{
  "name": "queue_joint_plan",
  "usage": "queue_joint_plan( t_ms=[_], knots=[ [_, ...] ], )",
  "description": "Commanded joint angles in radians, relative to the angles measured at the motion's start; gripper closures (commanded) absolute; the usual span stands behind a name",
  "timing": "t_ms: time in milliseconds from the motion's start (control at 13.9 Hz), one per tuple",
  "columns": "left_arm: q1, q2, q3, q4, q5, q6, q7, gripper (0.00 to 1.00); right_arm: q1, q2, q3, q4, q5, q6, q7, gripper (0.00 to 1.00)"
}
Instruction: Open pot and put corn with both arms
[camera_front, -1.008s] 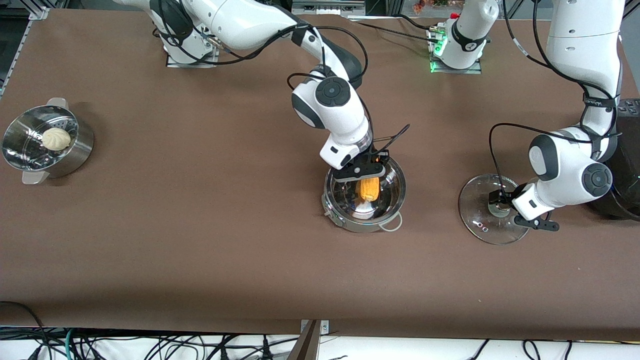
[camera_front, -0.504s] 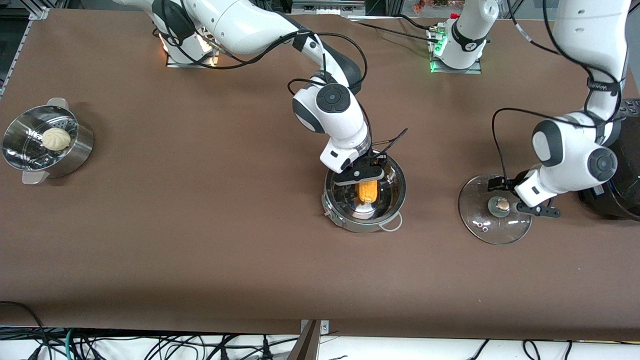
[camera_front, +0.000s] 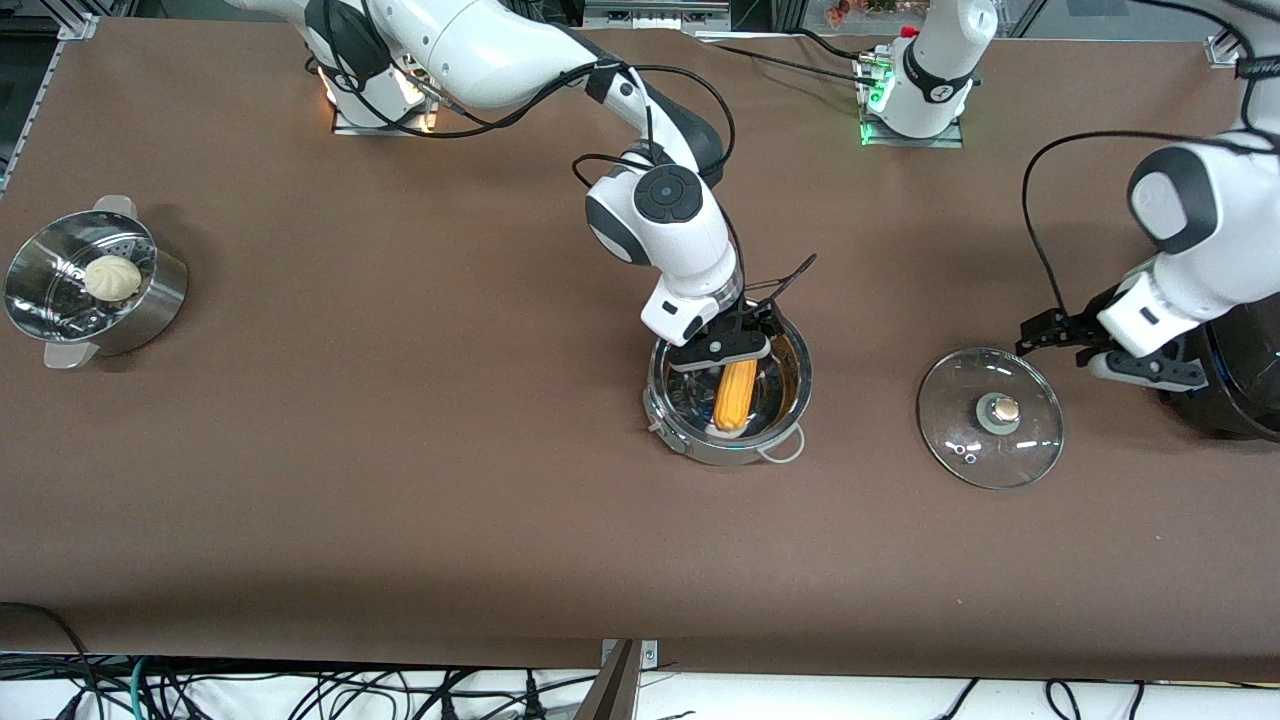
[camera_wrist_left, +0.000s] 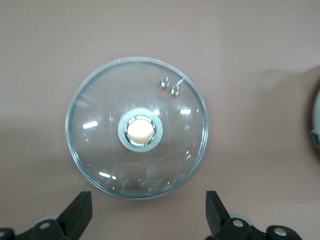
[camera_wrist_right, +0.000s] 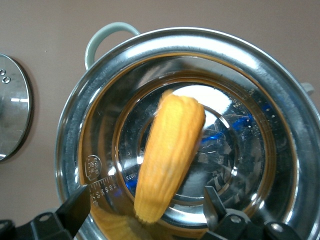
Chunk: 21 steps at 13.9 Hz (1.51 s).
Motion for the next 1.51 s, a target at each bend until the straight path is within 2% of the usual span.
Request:
queue_joint_plan(
  t_ms=[0,144,360,576,720,936,1080,1224,1440],
  knots=[
    [0.021,-0.129,-0.019,-0.023,0.094,-0.06,0.023,0.0,-0.01,-0.026,-0.003,0.022,-0.016,-0.082,-0.006,0.0],
    [0.04,-0.169,-0.026,0.018,0.13,-0.138,0.025,0.0,-0.045,-0.077,-0.003,0.022,-0.014,-0.166,-0.012,0.0],
    [0.041,-0.168,-0.027,0.189,0.136,-0.369,0.023,0.0,-0.129,-0.164,-0.003,0.02,-0.006,-0.298,-0.113,0.0],
    [0.041,-0.168,-0.033,0.307,0.197,-0.526,0.023,0.0,-0.235,-0.239,-0.003,0.02,0.001,-0.467,-0.225,0.0],
    [0.046,-0.168,-0.066,0.371,0.211,-0.619,0.014,0.0,-0.312,-0.287,-0.003,0.02,0.001,-0.567,-0.28,0.0],
    [0.058,-0.17,-0.111,0.45,0.26,-0.708,-0.007,0.0,-0.438,-0.328,-0.004,0.017,0.001,-0.674,-0.444,0.0],
    [0.058,-0.168,-0.137,0.5,0.262,-0.771,-0.129,0.0,-0.507,-0.33,-0.004,0.017,0.004,-0.732,-0.503,0.0],
    [0.058,-0.169,-0.17,0.505,0.26,-0.785,-0.303,0.0,-0.564,-0.338,-0.009,0.017,0.003,-0.768,-0.517,0.0],
    [0.093,-0.171,-0.246,0.505,0.26,-0.804,-0.408,0.0,-0.66,-0.364,-0.015,0.017,-0.006,-0.864,-0.566,0.0]
  ],
)
